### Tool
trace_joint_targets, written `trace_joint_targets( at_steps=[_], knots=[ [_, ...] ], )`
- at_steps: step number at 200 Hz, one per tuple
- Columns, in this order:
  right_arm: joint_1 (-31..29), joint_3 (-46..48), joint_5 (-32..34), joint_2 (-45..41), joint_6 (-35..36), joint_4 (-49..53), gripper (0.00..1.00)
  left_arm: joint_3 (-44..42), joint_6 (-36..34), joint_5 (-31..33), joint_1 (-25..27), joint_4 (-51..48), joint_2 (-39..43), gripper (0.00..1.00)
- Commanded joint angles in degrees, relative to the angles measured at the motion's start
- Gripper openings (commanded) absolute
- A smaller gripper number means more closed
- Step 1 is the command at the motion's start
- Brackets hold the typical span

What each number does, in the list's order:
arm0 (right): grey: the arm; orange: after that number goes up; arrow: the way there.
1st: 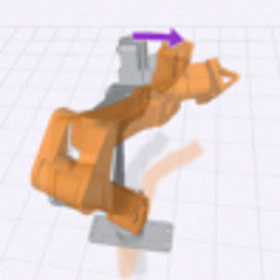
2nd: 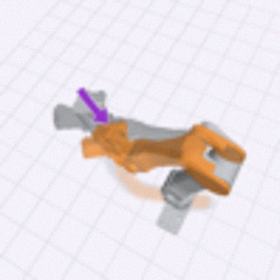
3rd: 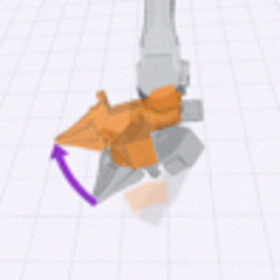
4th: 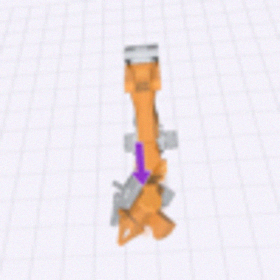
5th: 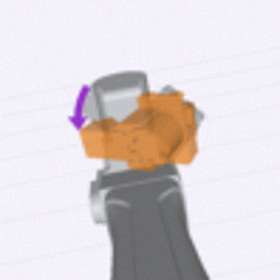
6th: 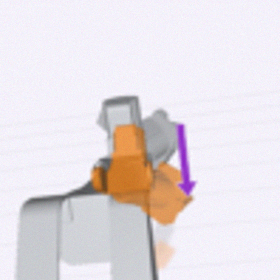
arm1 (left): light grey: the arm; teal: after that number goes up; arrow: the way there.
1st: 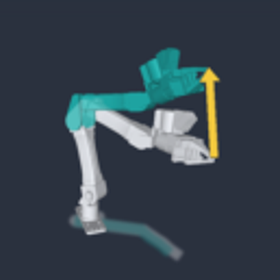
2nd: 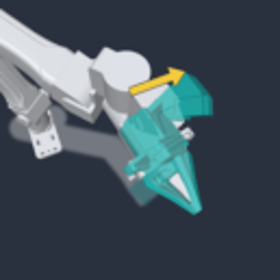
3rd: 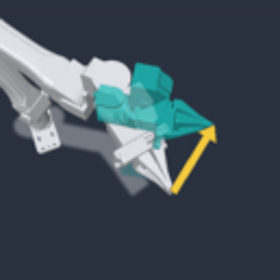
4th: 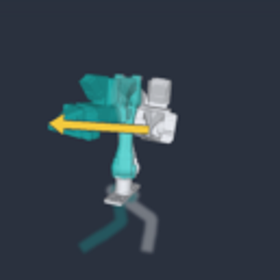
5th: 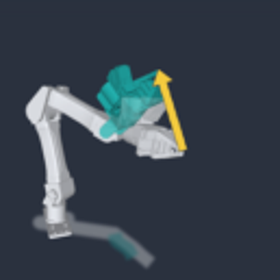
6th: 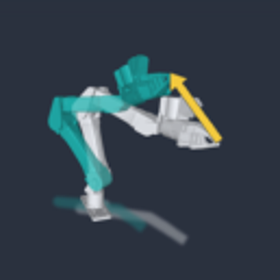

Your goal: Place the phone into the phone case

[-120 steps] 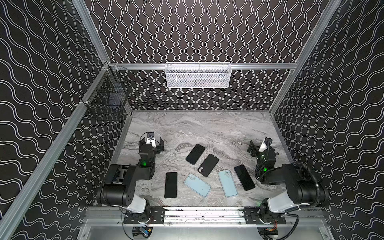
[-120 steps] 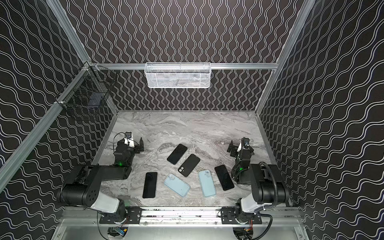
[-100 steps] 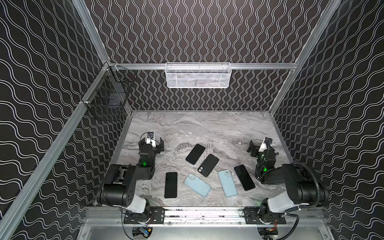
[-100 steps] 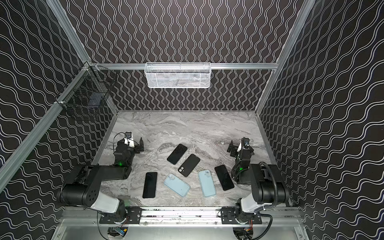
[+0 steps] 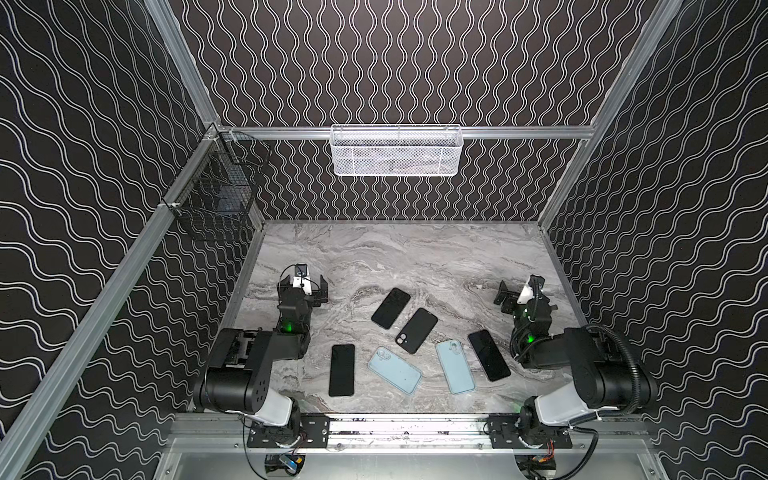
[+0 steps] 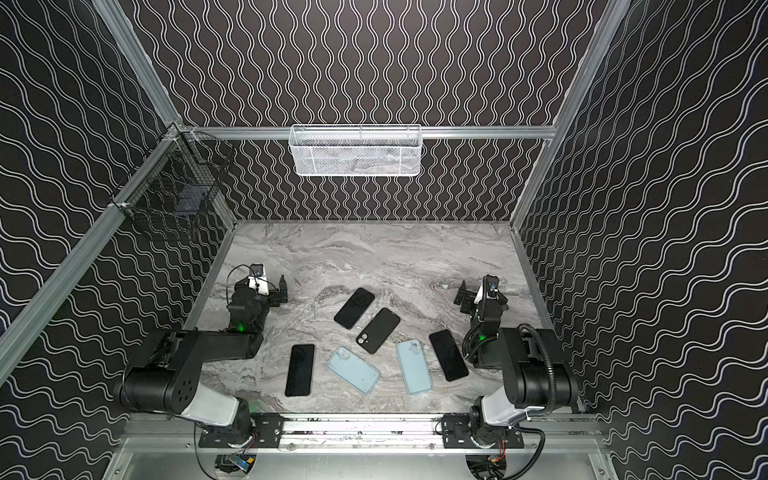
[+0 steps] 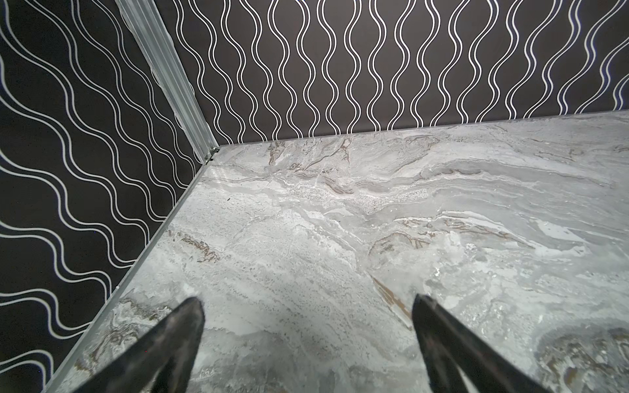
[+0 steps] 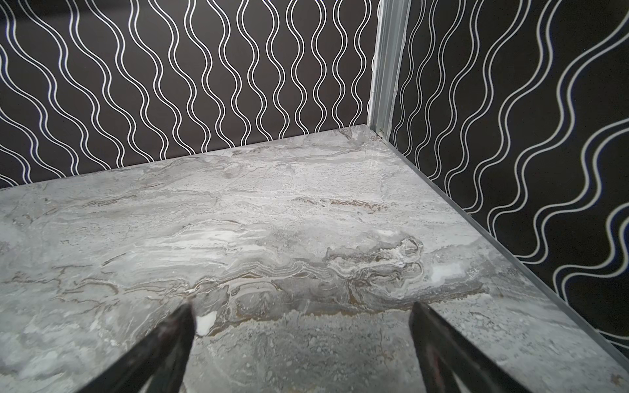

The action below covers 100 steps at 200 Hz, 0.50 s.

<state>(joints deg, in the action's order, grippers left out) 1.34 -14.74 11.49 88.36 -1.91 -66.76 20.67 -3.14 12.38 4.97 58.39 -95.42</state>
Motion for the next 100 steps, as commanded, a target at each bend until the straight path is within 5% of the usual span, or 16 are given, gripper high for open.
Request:
trace_joint_targets(
  at_steps=[1,76,100],
  knots=[
    [0.0,0.0,-0.1,-0.1,0.2,-1.4,1.0,0.4,0.4,-1.1,-0.3,1.4,0.0,0.99],
    [0.0,0.4,0.2,-0.8,0.7,-2.4,1.0,-0.2,0.3,-0.5,-0.3,2.2,0.4,0.99],
    [0.0,-1.3,-1.1,-9.8,1.3,8.8,1.0,0.5,0.8,2.4,0.2,-5.4,8.3,0.99]
  ],
)
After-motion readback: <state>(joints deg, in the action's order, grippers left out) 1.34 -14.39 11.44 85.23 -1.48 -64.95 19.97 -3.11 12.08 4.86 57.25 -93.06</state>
